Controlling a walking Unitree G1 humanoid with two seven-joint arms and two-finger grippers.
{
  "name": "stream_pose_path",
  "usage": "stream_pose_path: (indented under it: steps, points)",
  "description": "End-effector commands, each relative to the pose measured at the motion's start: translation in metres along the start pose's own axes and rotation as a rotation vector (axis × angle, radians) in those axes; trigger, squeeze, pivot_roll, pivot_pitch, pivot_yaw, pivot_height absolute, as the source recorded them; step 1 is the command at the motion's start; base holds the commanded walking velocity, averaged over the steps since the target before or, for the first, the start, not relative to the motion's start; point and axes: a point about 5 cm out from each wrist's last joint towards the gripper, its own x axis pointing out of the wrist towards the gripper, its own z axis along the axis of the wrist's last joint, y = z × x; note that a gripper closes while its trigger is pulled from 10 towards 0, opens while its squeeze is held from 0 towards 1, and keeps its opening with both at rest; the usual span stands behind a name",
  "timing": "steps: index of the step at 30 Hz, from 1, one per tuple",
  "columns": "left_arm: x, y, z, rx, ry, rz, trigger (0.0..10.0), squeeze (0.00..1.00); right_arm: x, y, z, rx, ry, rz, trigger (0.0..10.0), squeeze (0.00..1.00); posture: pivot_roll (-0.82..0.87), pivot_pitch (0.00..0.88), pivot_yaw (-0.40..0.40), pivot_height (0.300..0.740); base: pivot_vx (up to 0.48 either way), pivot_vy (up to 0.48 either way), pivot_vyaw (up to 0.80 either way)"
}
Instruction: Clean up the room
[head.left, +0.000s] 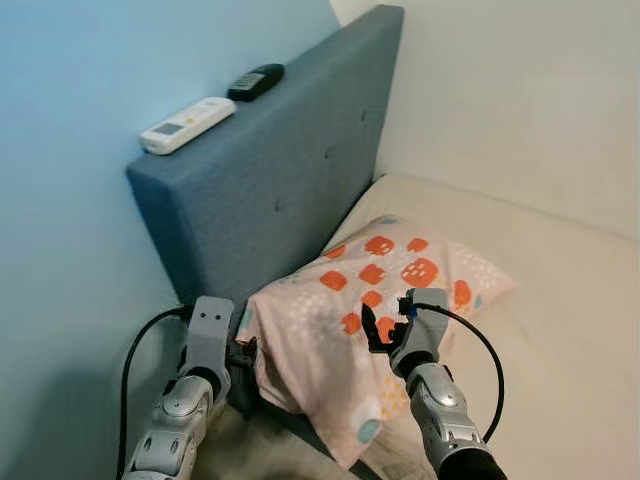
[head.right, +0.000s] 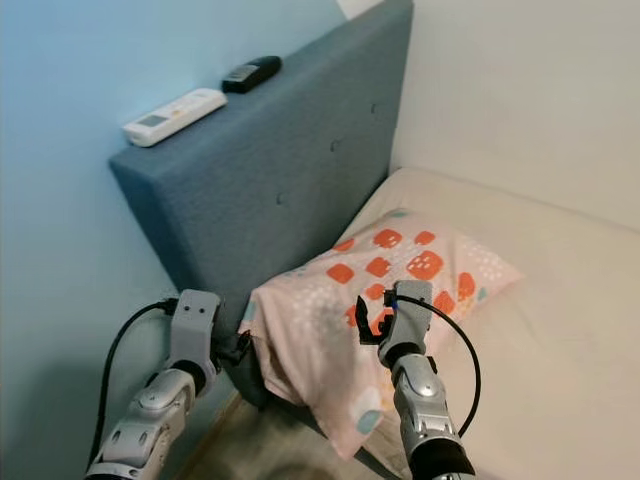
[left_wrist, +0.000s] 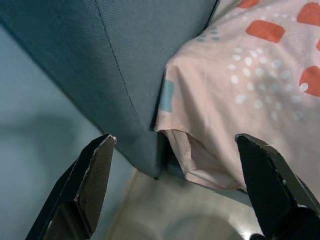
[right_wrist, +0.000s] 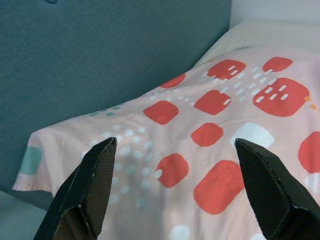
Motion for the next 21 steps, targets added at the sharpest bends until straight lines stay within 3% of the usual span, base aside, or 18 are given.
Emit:
stream_pose_path:
  steps: [1, 21]
  points:
    - [0.0004, -0.0027, -0.0026, 0.007, 0.005, -0.006, 10.0, 0.0, -0.0027, -0.0041, -0.0051, 0.011, 0.023, -0.018, 10.0, 0.0, 0.04, 0.145, -0.008, 0.73, 0.0, 0.0, 0.0]
    - [0.0008, -0.0069, -0.0038, -0.008, 0.006, -0.024, 10.0, 0.0, 0.0004, -0.0096, -0.0016, 0.015, 0.026, -0.038, 10.0, 0.0, 0.03, 0.146, -0.006, 0.73, 0.0, 0.0, 0.0]
